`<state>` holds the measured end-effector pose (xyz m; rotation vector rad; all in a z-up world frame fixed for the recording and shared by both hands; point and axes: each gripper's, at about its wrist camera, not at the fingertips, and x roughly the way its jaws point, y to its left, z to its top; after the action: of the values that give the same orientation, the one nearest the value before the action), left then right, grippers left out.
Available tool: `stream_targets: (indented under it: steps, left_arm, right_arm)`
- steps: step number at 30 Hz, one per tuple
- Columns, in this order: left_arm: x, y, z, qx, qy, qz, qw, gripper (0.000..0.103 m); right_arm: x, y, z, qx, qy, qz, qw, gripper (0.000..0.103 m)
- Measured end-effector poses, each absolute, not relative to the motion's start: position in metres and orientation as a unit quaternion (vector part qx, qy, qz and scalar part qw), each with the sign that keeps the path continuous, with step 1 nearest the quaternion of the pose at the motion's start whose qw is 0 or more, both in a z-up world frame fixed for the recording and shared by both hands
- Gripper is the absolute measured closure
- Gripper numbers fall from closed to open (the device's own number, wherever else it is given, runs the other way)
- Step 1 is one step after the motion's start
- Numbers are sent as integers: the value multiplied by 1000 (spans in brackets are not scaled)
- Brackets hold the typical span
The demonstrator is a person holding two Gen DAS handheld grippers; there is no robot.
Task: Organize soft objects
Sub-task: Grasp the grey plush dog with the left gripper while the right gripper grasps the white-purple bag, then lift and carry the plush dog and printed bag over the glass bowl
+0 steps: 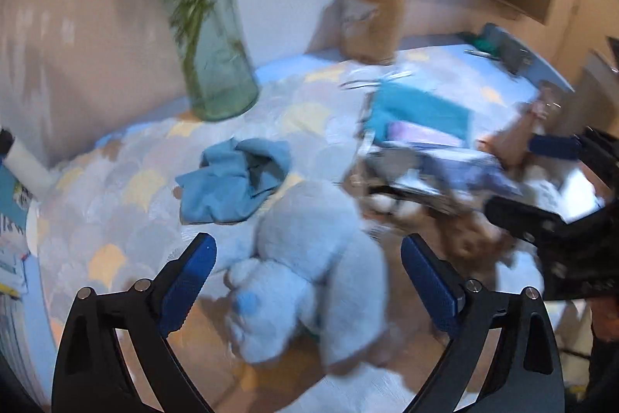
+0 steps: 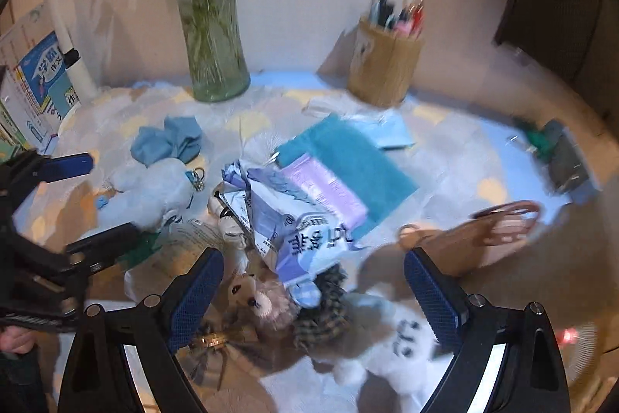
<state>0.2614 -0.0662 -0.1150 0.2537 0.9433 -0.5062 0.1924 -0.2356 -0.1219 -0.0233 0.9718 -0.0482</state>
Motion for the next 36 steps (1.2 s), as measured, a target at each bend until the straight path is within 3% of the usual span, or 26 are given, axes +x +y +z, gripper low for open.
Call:
stream_targets:
  steps: [10, 11, 13, 14, 19, 26, 36]
  left_arm:
    - [284, -56, -147, 56, 491, -286, 821, 11]
    - [285, -58, -149, 56, 492, -287, 820, 16]
    - [283, -60, -151, 57, 492, -291, 818, 32]
    - [282, -61, -150, 63, 489, -288, 821, 35]
    - [277, -53, -134, 55, 464, -275, 840, 40]
    - [262, -17, -95, 2, 419, -244, 874, 40]
    - [174, 21, -66, -4, 384, -194, 903, 40]
  right_arm:
    - [229, -227, -154, -55, 478, -25, 876, 9]
    - [230, -227, -156, -56, 480, -25, 875, 11]
    - [233, -226, -164, -52, 488, -18, 871, 29]
    - [234, -225, -167, -50, 492, -15, 869, 32]
    - [232, -221, -163, -57, 479, -18, 876, 49]
    - [213, -221, -131, -59, 420, -38, 905, 51]
    - [138, -191, -67, -60, 353, -15, 934, 51]
